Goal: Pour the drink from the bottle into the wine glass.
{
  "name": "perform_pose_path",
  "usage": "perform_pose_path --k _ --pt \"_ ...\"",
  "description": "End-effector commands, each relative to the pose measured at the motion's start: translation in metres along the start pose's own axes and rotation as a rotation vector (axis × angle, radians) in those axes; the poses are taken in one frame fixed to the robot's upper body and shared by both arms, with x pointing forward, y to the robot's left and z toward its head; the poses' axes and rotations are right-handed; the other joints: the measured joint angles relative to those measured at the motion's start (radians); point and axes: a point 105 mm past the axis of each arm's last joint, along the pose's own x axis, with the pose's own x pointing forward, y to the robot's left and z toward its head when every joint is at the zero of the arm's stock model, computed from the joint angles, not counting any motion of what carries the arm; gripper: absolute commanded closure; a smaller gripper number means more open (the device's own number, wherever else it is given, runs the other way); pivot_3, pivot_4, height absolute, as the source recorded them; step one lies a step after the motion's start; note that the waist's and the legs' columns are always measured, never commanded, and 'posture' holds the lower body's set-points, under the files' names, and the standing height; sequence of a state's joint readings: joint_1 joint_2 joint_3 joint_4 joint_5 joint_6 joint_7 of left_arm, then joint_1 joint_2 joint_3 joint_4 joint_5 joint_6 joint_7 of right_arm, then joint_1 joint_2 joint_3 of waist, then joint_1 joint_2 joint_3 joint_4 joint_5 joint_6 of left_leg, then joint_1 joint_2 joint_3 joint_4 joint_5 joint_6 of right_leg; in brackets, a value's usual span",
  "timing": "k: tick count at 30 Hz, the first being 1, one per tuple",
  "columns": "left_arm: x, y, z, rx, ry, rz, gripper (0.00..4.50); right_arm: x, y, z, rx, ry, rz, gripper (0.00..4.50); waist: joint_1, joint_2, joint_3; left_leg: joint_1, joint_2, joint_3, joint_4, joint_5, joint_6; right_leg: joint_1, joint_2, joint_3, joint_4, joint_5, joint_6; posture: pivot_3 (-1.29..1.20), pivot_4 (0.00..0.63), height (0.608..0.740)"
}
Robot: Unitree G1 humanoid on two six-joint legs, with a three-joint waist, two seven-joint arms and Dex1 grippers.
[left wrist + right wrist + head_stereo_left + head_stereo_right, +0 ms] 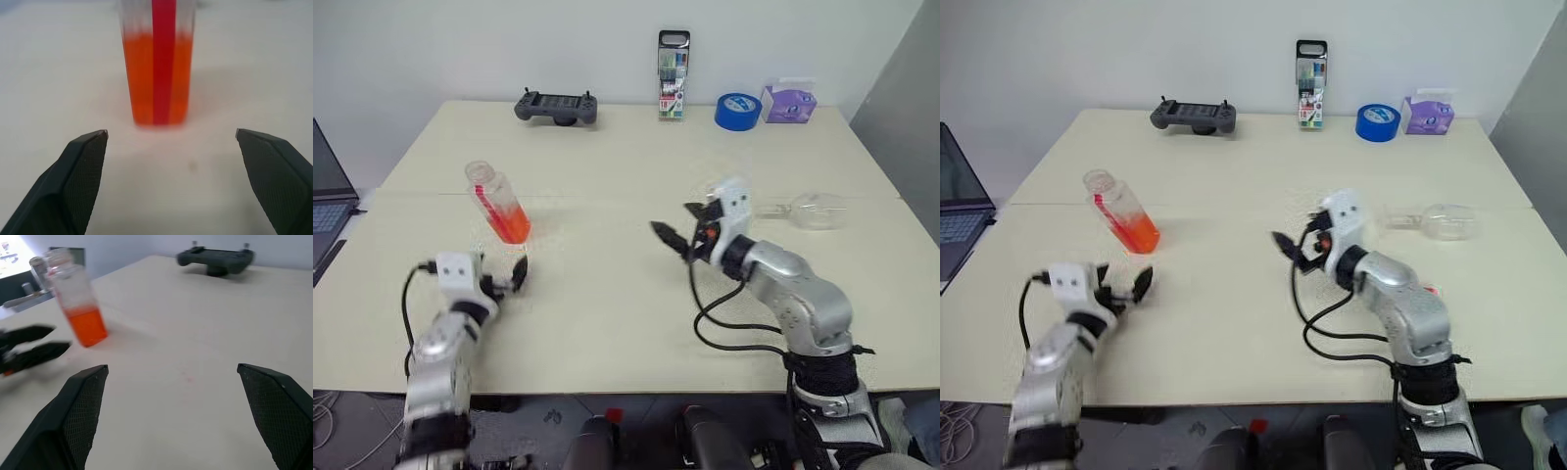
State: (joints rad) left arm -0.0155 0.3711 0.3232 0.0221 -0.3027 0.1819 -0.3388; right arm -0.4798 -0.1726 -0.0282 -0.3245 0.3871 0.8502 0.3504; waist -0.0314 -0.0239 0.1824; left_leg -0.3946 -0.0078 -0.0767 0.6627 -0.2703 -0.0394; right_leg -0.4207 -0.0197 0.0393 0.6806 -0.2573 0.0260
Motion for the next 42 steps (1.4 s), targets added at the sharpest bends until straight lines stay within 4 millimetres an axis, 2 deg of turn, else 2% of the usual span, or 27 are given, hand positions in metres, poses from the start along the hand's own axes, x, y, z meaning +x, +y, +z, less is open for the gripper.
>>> perform_pose_path --k 1,2,4,7,9,13,16,26,38,41,42 --pt "-0.033 -0.033 -0.003 -0.066 0.016 -0.097 0.03 -0.024 -0.013 0.005 0.228 -0.099 -0.057 0.0 0.0 0.0 -0.001 0.0 0.001 -0.001 0.0 0.0 0.0 0.0 0.0 0.0 0.0 0.0 0.0 0.0 0.15 0.74" --pt "-0.041 -0.054 -0.005 -0.064 0.03 -0.183 0.03 -0.032 -0.022 0.001 0.314 -0.125 -0.113 0.0 0.0 0.001 -0.001 0.001 0.001 0.0 -0.001 0.0 0.0 0.001 0.0 0.0 0.0 0.0 0.0 0.0 0.15 0.74" --pt "-0.048 -0.081 -0.005 -0.054 0.039 -0.294 0.03 -0.042 -0.037 -0.005 0.421 -0.159 -0.206 0.0 0.003 0.002 -0.002 0.002 0.0 0.001 -0.001 0.0 0.0 0.001 0.001 0.001 0.0 0.0 0.0 0.0 0.15 0.74" --pt "-0.039 -0.133 0.013 -0.032 -0.002 -0.517 0.03 -0.058 -0.08 -0.021 0.683 -0.24 -0.47 0.0 0.011 0.005 -0.002 0.003 -0.002 0.0 0.0 0.001 0.002 0.006 0.001 -0.001 -0.001 0.0 0.0 0.0 0.15 0.74" --pt "-0.035 -0.159 0.022 0.014 -0.017 -0.644 0.03 -0.06 -0.092 -0.019 0.816 -0.305 -0.499 0.0 0.013 0.005 -0.002 0.009 -0.002 0.0 0.0 0.002 0.003 0.012 0.006 -0.003 -0.002 -0.001 0.0 0.0 0.15 0.74" --pt "-0.025 -0.191 0.045 0.089 -0.049 -0.826 0.03 -0.058 -0.11 -0.009 0.968 -0.387 -0.513 0.0 -0.005 0.007 -0.002 0.013 0.0 0.006 -0.002 0.001 0.003 0.013 0.009 -0.001 -0.001 -0.001 -0.001 0.0 0.15 0.74" --pt "-0.022 -0.211 0.069 0.093 -0.09 -0.938 0.03 -0.055 -0.136 -0.021 1.18 -0.4 -0.618 0.0 -0.013 0.007 -0.002 0.013 0.002 0.007 -0.003 0.0 0.005 0.012 0.011 0.0 -0.001 -0.001 -0.001 0.0 0.15 0.74" --pt "-0.023 -0.219 0.081 0.108 -0.104 -1.0 0.03 -0.032 -0.178 -0.027 1.278 -0.392 -0.636 0.0 -0.022 0.009 -0.002 0.013 0.002 0.012 -0.002 -0.001 0.008 0.012 0.012 0.003 -0.001 -0.001 -0.001 0.0 0.15 0.74" --pt "-0.019 -0.215 0.084 0.123 -0.109 -0.972 0.03 0.003 -0.192 -0.031 1.282 -0.375 -0.634 0.0 -0.026 0.009 -0.002 0.014 0.002 0.014 -0.002 -0.001 0.008 0.011 0.012 0.005 -0.002 -0.001 -0.001 0.0 0.15 0.74" --pt "-0.018 -0.214 0.085 0.127 -0.109 -0.964 0.0 0.002 -0.196 -0.035 1.269 -0.372 -0.675 0.56 -0.026 0.008 -0.002 0.014 0.002 0.015 -0.002 -0.001 0.008 0.012 0.012 0.006 -0.002 -0.001 -0.001 0.0 0.15 0.74" --pt "-0.017 -0.213 0.085 0.127 -0.109 -0.958 0.0 0.001 -0.198 -0.035 1.261 -0.374 -0.684 0.94 -0.026 0.008 -0.002 0.014 0.002 0.015 -0.002 -0.001 0.008 0.012 0.012 0.006 -0.002 -0.001 -0.001 0.0 0.15 0.74"
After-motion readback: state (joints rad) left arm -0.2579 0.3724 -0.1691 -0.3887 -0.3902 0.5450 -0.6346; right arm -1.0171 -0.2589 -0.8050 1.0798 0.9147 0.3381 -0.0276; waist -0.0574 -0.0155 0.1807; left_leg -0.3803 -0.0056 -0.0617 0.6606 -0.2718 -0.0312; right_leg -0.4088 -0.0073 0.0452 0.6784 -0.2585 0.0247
